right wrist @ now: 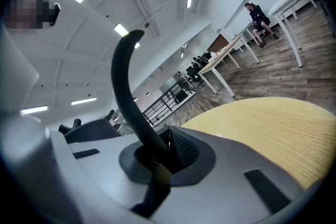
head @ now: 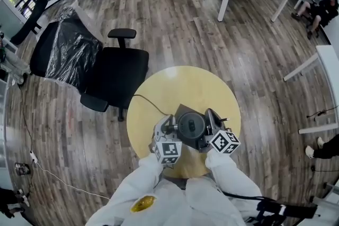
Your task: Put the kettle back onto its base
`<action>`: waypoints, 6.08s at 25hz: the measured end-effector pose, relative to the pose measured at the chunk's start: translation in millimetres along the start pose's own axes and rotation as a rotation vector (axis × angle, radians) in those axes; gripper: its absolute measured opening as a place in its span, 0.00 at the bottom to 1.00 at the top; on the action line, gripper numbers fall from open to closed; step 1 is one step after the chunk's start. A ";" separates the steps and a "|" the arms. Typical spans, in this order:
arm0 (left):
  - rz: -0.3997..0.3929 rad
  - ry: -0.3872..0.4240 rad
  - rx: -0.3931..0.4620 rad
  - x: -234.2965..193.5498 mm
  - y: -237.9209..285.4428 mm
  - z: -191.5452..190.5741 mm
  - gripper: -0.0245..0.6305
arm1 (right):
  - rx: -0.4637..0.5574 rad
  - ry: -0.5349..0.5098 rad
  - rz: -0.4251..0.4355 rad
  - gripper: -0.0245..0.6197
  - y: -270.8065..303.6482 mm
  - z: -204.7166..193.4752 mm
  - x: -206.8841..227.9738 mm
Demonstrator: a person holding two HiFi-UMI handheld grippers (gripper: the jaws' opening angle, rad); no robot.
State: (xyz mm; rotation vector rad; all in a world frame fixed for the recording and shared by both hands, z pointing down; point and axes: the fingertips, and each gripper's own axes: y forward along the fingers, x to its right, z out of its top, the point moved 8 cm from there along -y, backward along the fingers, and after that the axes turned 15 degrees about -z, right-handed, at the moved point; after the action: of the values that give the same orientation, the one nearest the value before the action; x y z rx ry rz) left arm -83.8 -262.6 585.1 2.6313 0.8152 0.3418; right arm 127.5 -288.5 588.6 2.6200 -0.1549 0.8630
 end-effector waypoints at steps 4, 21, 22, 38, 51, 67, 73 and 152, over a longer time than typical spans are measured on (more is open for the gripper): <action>0.014 0.002 -0.007 3.0 4.5 -2.7 0.04 | 0.009 0.006 0.009 0.05 1.7 -2.8 6.8; -0.046 -0.091 -0.049 5.9 -19.3 -25.3 0.21 | 0.059 0.017 0.020 0.05 -1.1 2.0 9.0; -0.059 -0.083 -0.045 8.0 -18.9 -23.5 0.21 | 0.058 0.005 0.033 0.05 -0.7 3.2 8.3; -0.094 -0.050 -0.059 11.9 -35.3 -18.5 0.22 | 0.002 -0.159 0.028 0.25 -16.0 17.7 11.7; -0.055 -0.022 -0.111 12.1 -34.8 -21.6 0.21 | -0.016 -0.068 -0.032 0.25 -27.0 -0.6 20.3; -0.027 -0.059 -0.074 16.5 -46.3 -21.5 0.21 | 0.002 0.007 -0.088 0.25 -15.4 -15.4 18.6; -0.018 -0.033 -0.071 18.9 -43.1 -9.5 0.22 | -0.006 0.202 -0.096 0.14 -12.7 -27.7 26.7; -0.001 -0.284 0.187 157.8 -219.2 38.9 0.04 | 0.140 -0.682 0.098 0.06 -257.2 -43.5 -100.1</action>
State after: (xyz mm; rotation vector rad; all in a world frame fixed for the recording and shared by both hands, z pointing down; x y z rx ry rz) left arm -52.4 -13.1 479.3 2.7623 0.7845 -0.1139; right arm 79.0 -35.7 480.0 2.9533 -0.4134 -0.0303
